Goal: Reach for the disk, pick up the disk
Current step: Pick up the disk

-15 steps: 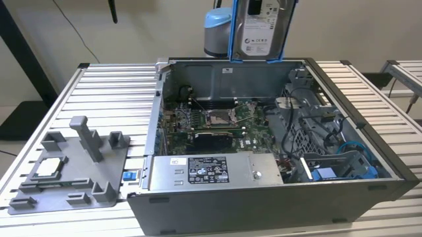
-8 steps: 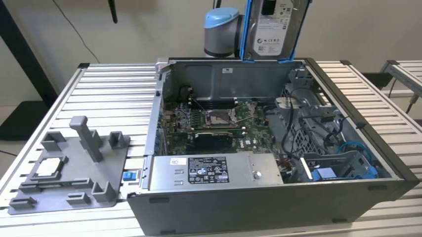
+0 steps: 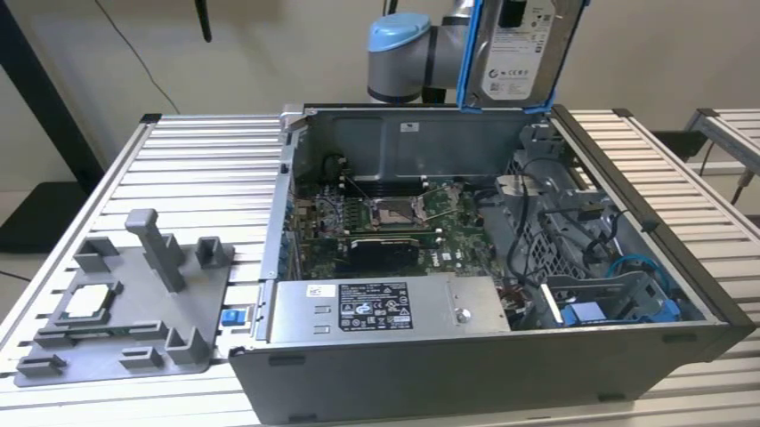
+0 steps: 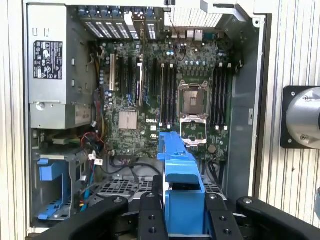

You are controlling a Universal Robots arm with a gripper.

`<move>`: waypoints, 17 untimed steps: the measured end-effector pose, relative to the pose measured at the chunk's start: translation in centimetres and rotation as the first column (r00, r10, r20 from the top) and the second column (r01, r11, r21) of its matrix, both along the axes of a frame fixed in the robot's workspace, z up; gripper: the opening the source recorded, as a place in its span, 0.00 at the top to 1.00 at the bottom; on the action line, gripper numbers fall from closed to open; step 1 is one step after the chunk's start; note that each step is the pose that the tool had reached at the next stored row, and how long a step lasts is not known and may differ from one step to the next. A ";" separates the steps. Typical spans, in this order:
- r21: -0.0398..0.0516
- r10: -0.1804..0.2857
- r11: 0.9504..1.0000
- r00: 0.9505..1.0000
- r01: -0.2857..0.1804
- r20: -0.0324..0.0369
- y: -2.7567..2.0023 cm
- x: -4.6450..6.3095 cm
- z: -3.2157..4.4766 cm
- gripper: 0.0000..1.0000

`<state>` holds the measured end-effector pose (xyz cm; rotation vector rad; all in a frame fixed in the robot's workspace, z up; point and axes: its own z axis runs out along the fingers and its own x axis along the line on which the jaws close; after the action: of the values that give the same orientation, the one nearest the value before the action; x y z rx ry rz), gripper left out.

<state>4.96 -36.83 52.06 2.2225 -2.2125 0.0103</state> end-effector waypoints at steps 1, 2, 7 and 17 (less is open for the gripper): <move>0.000 0.000 1.000 1.000 0.000 0.000 0.00 0.4 0.00 1.00; 0.000 0.000 1.000 1.000 0.000 0.000 0.00 0.7 -0.01 1.00; 0.000 0.000 1.000 1.000 0.000 -0.001 0.00 2.4 0.00 1.00; 0.000 0.000 1.000 1.000 0.000 -0.001 0.01 4.7 0.00 1.00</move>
<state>9.62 -36.82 52.06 2.2219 -2.2121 0.0093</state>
